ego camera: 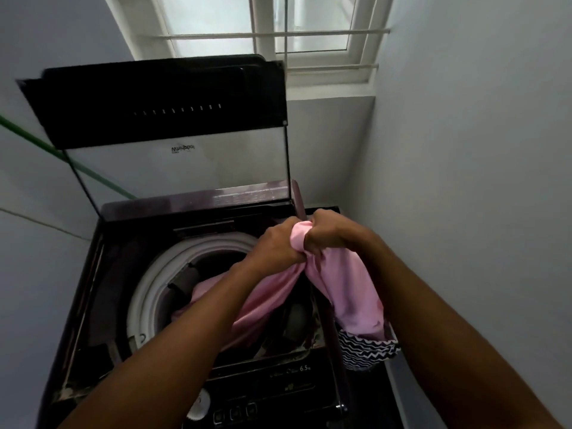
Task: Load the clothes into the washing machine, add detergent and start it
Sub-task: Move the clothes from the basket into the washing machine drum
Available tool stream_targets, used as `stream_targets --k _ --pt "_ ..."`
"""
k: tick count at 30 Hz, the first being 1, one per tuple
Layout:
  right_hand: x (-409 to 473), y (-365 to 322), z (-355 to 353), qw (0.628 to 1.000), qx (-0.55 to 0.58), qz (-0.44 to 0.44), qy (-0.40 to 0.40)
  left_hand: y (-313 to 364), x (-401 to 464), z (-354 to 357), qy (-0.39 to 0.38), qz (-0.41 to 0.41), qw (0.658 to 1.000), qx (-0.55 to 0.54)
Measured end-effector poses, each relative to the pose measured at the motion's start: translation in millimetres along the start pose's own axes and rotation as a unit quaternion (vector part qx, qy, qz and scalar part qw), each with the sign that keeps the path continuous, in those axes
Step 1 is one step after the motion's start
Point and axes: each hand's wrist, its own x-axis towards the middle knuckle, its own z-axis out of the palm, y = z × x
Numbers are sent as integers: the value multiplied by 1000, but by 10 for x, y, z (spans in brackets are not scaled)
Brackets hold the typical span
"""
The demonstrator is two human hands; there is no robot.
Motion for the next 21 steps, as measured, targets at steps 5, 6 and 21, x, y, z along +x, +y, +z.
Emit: stream_targets --k 5,6,21 --pt "70 -469 46 998 29 -62 17 -203 -183 -345 71 -34 996 -41" --pt "97 -541 82 997 33 -73 23 -244 -222 -396 78 -45 995 -46" --pt "413 -1037 1471 994 7 -112 -10 -1569 -827 -282 21 -253 963 86"
